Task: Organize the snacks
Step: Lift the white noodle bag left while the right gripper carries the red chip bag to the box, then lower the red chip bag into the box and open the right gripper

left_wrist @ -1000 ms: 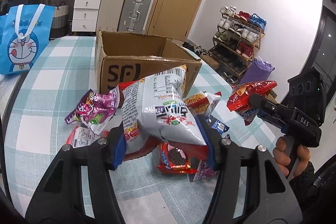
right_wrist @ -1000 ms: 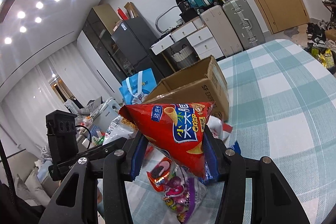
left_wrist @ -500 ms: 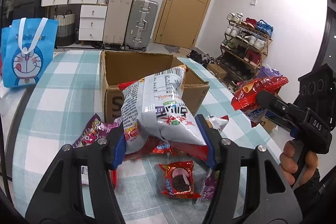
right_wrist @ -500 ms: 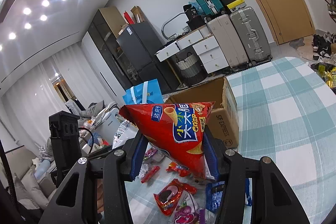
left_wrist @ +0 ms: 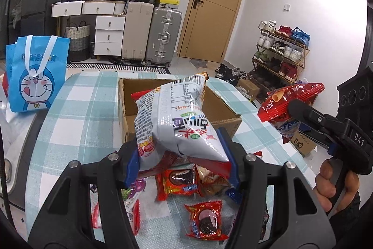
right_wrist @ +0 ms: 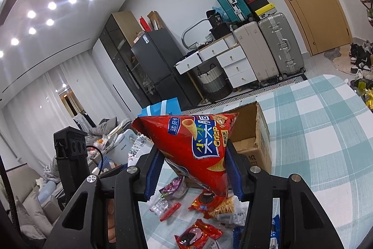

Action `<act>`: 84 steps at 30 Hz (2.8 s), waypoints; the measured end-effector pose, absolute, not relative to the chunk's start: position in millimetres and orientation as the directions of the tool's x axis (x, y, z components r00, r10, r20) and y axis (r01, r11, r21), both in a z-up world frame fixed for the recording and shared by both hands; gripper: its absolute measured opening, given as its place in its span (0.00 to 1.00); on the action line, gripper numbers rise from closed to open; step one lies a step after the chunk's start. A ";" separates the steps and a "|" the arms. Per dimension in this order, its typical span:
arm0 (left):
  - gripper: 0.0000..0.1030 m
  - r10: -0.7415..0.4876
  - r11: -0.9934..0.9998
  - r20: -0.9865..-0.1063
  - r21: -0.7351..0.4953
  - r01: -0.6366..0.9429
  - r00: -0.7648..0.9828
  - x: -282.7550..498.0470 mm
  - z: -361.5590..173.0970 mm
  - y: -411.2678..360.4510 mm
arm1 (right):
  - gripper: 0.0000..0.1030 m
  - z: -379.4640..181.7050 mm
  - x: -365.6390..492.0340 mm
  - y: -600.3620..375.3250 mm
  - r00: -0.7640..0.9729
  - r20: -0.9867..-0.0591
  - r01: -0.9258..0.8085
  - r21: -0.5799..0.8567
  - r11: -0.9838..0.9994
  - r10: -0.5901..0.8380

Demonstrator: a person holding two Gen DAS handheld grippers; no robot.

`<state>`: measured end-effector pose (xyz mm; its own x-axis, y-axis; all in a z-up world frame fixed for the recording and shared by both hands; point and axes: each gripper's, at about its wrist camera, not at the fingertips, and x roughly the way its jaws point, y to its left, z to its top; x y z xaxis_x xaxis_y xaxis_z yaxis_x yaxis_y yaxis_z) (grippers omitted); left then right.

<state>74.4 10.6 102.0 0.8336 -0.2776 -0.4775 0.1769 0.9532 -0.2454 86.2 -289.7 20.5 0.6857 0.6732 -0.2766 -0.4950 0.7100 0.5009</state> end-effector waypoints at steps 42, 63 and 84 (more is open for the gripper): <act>0.55 -0.101 0.994 -0.530 -0.083 0.067 0.842 192.2 80.8 6.8 | 0.49 8.5 177.8 -235.5 0.643 -0.416 -0.444 0.481 0.756 0.643; 0.56 -0.026 0.997 -0.558 0.042 0.059 0.830 220.8 59.8 -4.3 | 0.62 -15.9 205.8 -226.7 0.634 -0.486 -0.406 0.454 0.793 0.602; 1.00 -0.082 0.997 -0.557 -0.053 0.063 0.827 143.8 68.3 33.8 | 0.99 -17.5 145.8 -276.4 0.687 -0.509 -0.341 0.404 0.849 0.519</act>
